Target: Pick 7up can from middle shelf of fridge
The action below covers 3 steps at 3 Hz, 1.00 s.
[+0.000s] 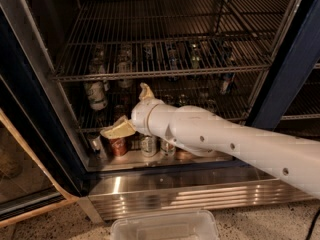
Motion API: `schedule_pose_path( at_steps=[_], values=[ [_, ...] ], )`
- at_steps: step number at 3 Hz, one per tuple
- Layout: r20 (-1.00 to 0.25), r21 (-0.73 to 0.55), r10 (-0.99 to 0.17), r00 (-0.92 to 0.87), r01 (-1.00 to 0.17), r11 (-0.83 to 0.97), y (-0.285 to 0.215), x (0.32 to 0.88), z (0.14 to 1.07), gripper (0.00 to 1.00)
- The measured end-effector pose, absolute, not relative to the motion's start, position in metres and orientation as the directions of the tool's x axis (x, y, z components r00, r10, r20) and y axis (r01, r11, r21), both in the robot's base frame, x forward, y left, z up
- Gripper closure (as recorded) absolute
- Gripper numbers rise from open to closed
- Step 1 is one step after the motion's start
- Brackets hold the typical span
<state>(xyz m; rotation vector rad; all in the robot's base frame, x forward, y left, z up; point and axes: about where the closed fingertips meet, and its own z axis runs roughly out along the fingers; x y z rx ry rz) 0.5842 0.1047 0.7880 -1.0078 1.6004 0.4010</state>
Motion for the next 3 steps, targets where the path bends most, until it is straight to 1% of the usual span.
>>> schedule_pose_path(
  at_steps=[1,3],
  values=[
    [-0.932,-0.232,-0.363,-0.008,-0.755,0.613,0.117,0.601,0.771,0.00],
    [-0.967,-0.202,-0.255,0.010,-0.639,0.742,0.127,0.642,0.766,0.00]
  ],
)
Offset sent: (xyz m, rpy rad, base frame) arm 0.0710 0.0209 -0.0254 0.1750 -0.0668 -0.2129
